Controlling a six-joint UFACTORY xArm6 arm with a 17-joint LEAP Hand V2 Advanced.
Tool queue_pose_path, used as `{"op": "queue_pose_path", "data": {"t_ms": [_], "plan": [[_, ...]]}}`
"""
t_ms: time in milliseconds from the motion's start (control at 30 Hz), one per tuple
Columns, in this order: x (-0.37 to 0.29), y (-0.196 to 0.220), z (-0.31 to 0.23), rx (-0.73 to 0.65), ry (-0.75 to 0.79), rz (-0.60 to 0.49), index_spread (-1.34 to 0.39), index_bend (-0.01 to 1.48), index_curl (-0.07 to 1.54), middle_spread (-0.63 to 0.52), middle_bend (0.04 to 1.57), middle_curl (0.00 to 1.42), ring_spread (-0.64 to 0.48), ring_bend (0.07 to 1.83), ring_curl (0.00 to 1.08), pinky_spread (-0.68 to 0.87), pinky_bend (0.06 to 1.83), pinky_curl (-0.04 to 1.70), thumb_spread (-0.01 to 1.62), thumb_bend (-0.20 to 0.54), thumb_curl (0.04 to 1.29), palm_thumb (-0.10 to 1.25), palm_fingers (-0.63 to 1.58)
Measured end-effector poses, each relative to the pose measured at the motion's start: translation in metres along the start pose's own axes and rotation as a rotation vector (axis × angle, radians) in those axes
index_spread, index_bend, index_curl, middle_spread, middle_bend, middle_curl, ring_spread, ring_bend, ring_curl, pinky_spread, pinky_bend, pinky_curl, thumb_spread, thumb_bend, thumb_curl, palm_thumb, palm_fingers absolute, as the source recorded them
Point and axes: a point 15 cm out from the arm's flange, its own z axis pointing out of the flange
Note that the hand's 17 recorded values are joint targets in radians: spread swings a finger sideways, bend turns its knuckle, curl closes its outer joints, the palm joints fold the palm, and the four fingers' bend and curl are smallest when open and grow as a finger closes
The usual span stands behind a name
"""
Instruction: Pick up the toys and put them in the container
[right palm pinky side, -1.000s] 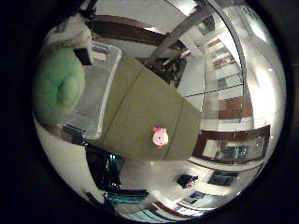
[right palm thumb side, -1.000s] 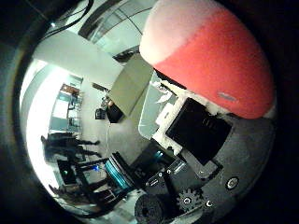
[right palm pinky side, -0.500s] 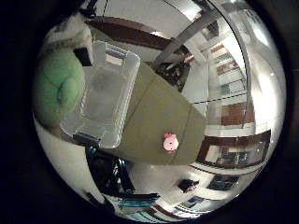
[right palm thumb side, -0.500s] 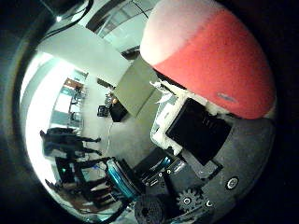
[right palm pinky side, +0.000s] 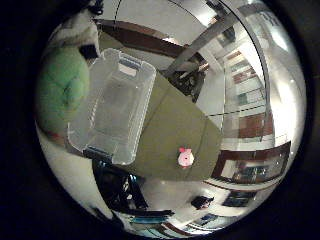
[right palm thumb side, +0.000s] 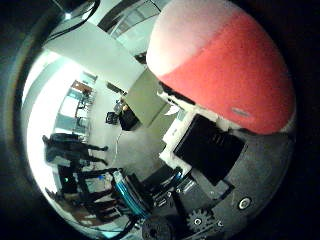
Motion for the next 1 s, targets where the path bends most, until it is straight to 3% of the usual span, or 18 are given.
{"op": "queue_pose_path", "data": {"t_ms": [133, 233, 300, 433, 700, 1000], "plan": [[0.000, 0.000, -0.001, 0.002, 0.000, -0.028, -0.44, 0.34, 0.81, -0.24, 0.84, 0.78, -0.27, 1.07, 0.70, -0.40, 1.17, 0.62, 1.10, -0.027, 0.41, 0.69, 0.65], [0.000, 0.000, -0.001, 0.003, -0.001, -0.048, -0.46, 0.27, 0.76, -0.25, 0.75, 0.75, -0.25, 1.03, 0.68, -0.37, 1.10, 0.61, 1.10, -0.027, 0.40, 0.66, 0.42], [-0.001, 0.004, 0.002, -0.004, -0.006, -0.061, -0.48, 0.28, 0.69, -0.23, 0.66, 0.70, -0.25, 0.91, 0.63, -0.30, 1.02, 0.59, 1.10, -0.030, 0.38, 0.64, 0.24], [-0.007, 0.025, 0.017, -0.044, -0.023, -0.086, -0.46, 0.29, 0.60, -0.17, 0.53, 0.61, -0.19, 0.74, 0.54, -0.11, 0.88, 0.53, 1.08, -0.029, 0.35, 0.60, 0.09], [-0.009, 0.026, 0.019, -0.049, -0.026, -0.104, -0.43, 0.24, 0.45, -0.07, 0.29, 0.42, 0.04, 0.47, 0.37, 0.19, 0.69, 0.37, 1.04, -0.034, 0.29, 0.46, 0.06], [-0.008, 0.027, 0.020, -0.053, -0.026, -0.104, -0.43, 0.18, 0.37, -0.05, 0.20, 0.36, 0.08, 0.35, 0.29, 0.25, 0.59, 0.26, 1.03, -0.026, 0.28, 0.43, 0.14]]}}
